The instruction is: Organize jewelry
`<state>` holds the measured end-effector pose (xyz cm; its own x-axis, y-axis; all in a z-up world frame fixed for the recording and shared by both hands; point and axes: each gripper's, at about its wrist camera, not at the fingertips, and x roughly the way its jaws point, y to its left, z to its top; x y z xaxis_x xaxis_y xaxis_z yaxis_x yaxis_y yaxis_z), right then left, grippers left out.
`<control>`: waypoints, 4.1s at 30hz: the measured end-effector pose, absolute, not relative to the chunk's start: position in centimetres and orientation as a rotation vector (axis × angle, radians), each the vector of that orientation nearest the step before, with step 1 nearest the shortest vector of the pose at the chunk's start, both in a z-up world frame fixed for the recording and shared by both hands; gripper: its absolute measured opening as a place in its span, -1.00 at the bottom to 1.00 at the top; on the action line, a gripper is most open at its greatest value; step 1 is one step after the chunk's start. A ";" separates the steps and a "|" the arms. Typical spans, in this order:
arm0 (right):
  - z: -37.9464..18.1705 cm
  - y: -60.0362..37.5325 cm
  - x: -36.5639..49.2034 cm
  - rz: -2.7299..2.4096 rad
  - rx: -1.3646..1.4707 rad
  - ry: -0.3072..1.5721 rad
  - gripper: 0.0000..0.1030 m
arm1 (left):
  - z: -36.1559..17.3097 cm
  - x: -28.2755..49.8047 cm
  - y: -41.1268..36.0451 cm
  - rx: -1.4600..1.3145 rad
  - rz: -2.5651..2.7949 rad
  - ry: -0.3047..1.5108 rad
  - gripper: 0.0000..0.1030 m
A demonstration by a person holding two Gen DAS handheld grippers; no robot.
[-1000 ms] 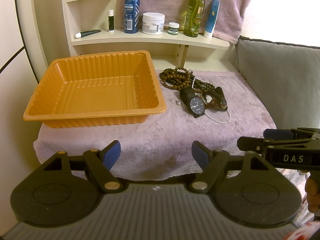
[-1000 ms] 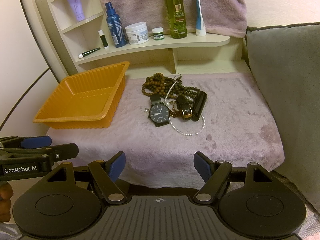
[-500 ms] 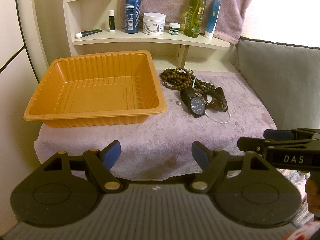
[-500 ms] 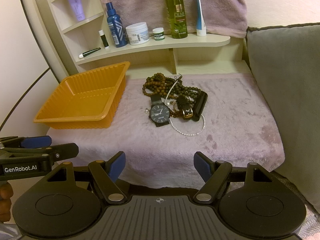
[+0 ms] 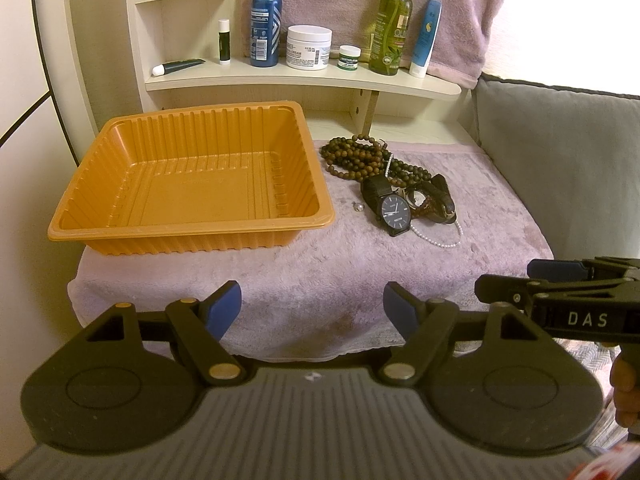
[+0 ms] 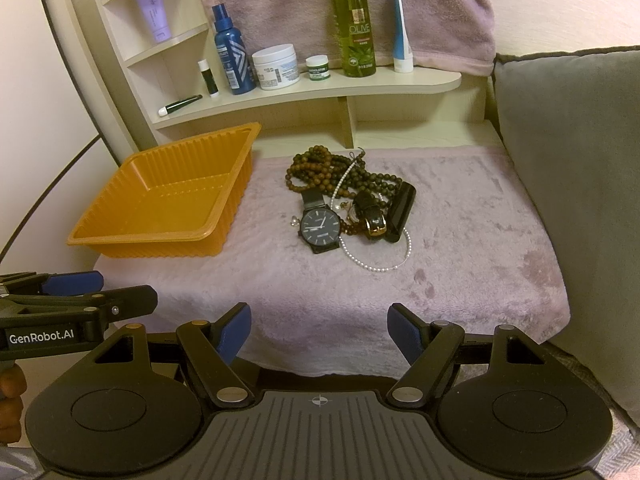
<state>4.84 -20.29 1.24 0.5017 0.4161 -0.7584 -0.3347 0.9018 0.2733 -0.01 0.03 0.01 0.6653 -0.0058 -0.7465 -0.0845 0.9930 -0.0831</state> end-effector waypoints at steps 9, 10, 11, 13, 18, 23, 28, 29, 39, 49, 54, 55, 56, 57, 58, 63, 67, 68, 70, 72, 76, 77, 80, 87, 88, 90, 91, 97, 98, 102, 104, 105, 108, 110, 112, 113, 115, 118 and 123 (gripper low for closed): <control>1.4 -20.2 4.8 0.454 0.095 0.942 0.46 | 0.0 0.0 0.0 -0.114 0.044 0.842 0.49; 1.4 -20.2 4.8 0.454 0.095 0.942 0.46 | 0.0 0.0 0.0 -0.114 0.044 0.842 0.49; 1.3 -20.2 4.8 0.454 0.094 0.942 0.46 | 0.0 0.0 0.0 -0.115 0.044 0.842 0.49; 1.3 -20.3 4.8 0.454 0.094 0.942 0.46 | 0.0 0.0 0.0 -0.115 0.044 0.842 0.49; 1.3 -20.2 4.9 0.454 0.095 0.942 0.46 | 0.0 0.0 0.0 -0.115 0.043 0.842 0.49; 1.3 -20.2 4.9 0.454 0.095 0.941 0.46 | 0.0 0.0 0.0 -0.115 0.045 0.842 0.49; 1.4 -20.2 4.9 0.455 0.101 0.933 0.46 | -0.1 0.2 0.7 -0.116 0.044 0.842 0.49; 1.4 -20.3 4.9 0.454 0.103 0.929 0.46 | -0.1 0.2 0.7 -0.117 0.043 0.841 0.49; 1.2 -20.7 5.7 0.460 0.155 0.883 0.46 | 0.1 -0.3 3.0 -0.188 0.093 0.812 0.49; -0.2 -20.5 7.5 0.473 0.184 0.847 0.46 | -0.8 -0.9 8.5 -0.265 0.260 0.732 0.49; -1.2 -19.5 8.9 0.499 0.179 0.843 0.45 | -1.5 -0.8 11.3 -0.286 0.331 0.697 0.48; -1.5 -19.3 9.2 0.502 0.176 0.841 0.45 | -1.7 -0.8 11.8 -0.286 0.342 0.689 0.47; -1.8 -19.0 9.6 0.504 0.175 0.841 0.45 | -1.9 -0.9 12.2 -0.281 0.354 0.686 0.47; -2.0 -18.9 9.8 0.507 0.175 0.840 0.45 | -2.0 -0.9 12.7 -0.276 0.371 0.688 0.47; -2.2 -18.5 10.2 0.509 0.174 0.838 0.45 | -2.2 -0.9 13.2 -0.277 0.385 0.687 0.47; -2.8 -17.0 11.4 0.527 0.152 0.818 0.45 | -2.7 -1.0 15.6 -0.298 0.448 0.655 0.46; -3.3 -16.1 12.2 0.531 0.144 0.811 0.45 | -3.4 -0.9 17.2 -0.305 0.488 0.620 0.39; -3.4 -15.9 12.4 0.529 0.144 0.809 0.45 | -3.6 -0.9 17.6 -0.313 0.494 0.612 0.36; -3.7 -15.6 12.8 0.523 0.141 0.809 0.45 | -4.1 -0.8 18.3 -0.334 0.502 0.577 0.35; -4.0 -15.4 13.1 0.518 0.135 0.807 0.45 | -4.7 -0.5 18.8 -0.341 0.512 0.556 0.35; -4.4 -15.0 13.7 0.505 0.128 0.803 0.45 | -5.8 0.6 19.5 -0.388 0.501 0.531 0.29; -4.5 -14.9 13.8 0.503 0.126 0.802 0.45 | -6.1 0.8 19.6 -0.398 0.496 0.528 0.28; -4.6 -14.7 14.1 0.496 0.119 0.800 0.45 | -6.7 1.5 19.8 -0.414 0.491 0.519 0.23; -5.2 -14.4 14.4 0.488 0.109 0.815 0.45 | -7.6 2.8 19.7 -0.392 0.496 0.498 -0.10; -5.3 -14.4 14.5 0.488 0.110 0.818 0.45 | -7.8 3.0 19.8 -0.389 0.496 0.496 -0.10; -5.4 -14.3 14.6 0.486 0.109 0.822 0.45 | -8.0 3.3 19.8 -0.384 0.501 0.493 -0.14; -5.5 -14.3 14.6 0.485 0.109 0.824 0.45 | -8.1 3.4 19.8 -0.383 0.504 0.492 -0.16; -5.6 -14.3 14.9 0.479 0.110 0.828 0.45 | -8.5 3.9 19.8 -0.383 0.520 0.480 -0.26; -5.6 -14.3 14.9 0.479 0.108 0.828 0.45 | -8.5 3.9 19.7 -0.381 0.521 0.478 -0.30; -5.6 -14.3 14.9 0.476 0.109 0.832 0.45 | -8.5 4.2 19.4 -0.359 0.536 0.471 -0.48; -5.6 -14.3 14.9 0.477 0.105 0.830 0.45 | -8.4 4.2 19.6 -0.355 0.548 0.468 -0.61; -5.6 -14.3 14.9 0.479 0.104 0.829 0.45 | -8.3 4.0 19.7 -0.356 0.549 0.469 -0.64; -5.6 -14.3 15.0 0.481 0.099 0.829 0.45 | -8.2 4.0 20.3 -0.369 0.532 0.470 -0.72; -5.6 -14.2 15.1 0.486 0.094 0.827 0.45 | -7.9 4.0 20.5 -0.351 0.516 0.468 -0.73; -5.6 -14.1 15.1 0.490 0.083 0.825 0.42 | -7.7 3.9 20.6 -0.332 0.501 0.461 -0.73; -5.6 -14.0 15.2 0.494 0.077 0.827 0.28 | -7.5 3.9 20.7 -0.322 0.495 0.461 -0.73; -5.8 -13.8 15.3 0.494 0.068 0.837 0.17 | -7.2 4.1 20.9 -0.305 0.480 0.458 -0.74; -6.1 -13.7 15.5 0.482 0.063 0.843 0.16 | -6.8 4.0 21.2 -0.284 0.461 0.456 -0.74; -6.6 -13.3 15.6 0.479 0.008 0.842 0.16 | -6.5 3.8 21.3 -0.268 0.450 0.454 -0.75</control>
<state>15.59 -13.33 -6.57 0.5662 0.4110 -0.7145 -0.4047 0.8937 0.1935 3.77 21.27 -6.46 0.8038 0.3562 -0.4764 -0.4732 0.8682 -0.1492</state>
